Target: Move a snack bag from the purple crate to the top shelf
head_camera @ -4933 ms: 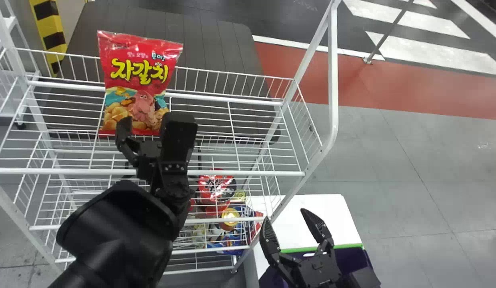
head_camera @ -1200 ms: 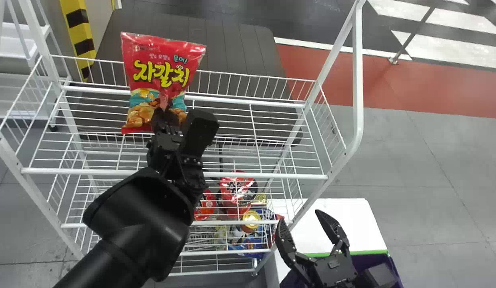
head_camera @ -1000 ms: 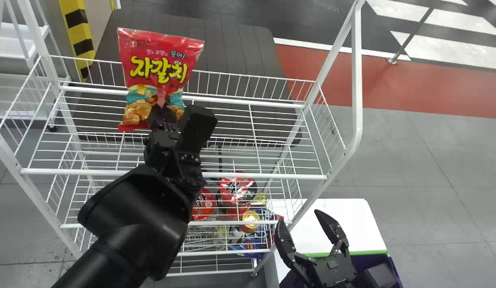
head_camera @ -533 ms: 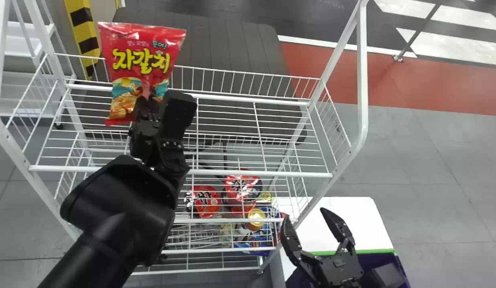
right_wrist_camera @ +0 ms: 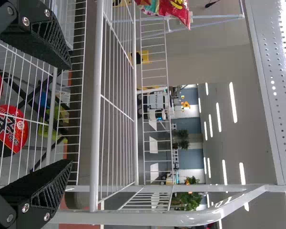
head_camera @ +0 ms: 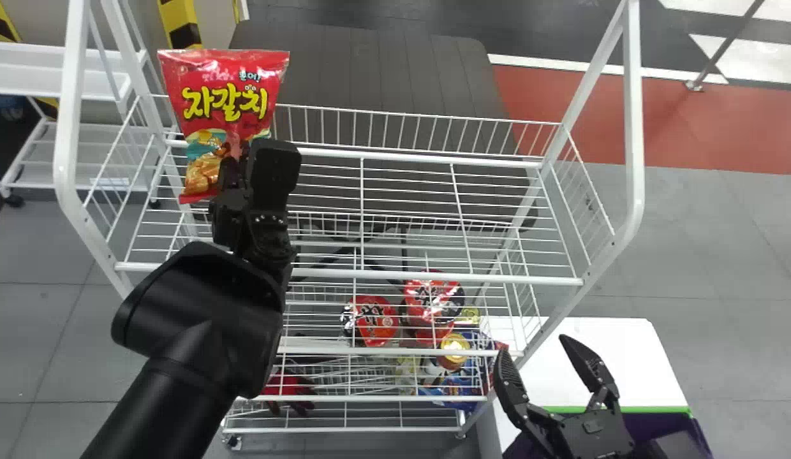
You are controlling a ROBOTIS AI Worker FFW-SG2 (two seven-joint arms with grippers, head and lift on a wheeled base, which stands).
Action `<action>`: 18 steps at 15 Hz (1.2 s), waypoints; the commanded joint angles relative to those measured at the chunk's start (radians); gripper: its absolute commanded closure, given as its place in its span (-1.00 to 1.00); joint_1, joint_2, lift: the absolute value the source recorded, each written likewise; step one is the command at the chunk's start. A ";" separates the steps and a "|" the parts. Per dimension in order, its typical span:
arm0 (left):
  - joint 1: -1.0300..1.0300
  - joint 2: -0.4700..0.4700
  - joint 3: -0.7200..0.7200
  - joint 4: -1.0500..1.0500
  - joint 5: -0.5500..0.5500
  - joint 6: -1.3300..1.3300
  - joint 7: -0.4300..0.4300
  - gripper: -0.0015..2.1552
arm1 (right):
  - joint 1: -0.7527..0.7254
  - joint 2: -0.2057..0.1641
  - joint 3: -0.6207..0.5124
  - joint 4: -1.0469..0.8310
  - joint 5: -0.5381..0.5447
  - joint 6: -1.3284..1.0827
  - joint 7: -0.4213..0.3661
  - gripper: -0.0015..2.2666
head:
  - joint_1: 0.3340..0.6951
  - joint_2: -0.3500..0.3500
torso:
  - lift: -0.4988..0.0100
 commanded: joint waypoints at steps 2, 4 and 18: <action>-0.013 -0.007 0.025 0.047 -0.006 -0.056 -0.017 0.25 | 0.000 0.000 0.000 0.000 0.000 -0.003 0.000 -0.88 | 1.00 -0.30 | 0.96; -0.026 -0.007 0.028 0.069 -0.010 -0.068 -0.028 0.25 | 0.002 0.000 0.000 0.002 -0.002 -0.003 0.000 -0.88 | 1.00 -0.28 | 0.96; -0.021 0.005 0.071 0.127 -0.065 -0.136 -0.055 0.25 | -0.005 0.001 -0.003 0.014 -0.005 -0.009 0.002 -0.87 | 1.00 -0.21 | 0.96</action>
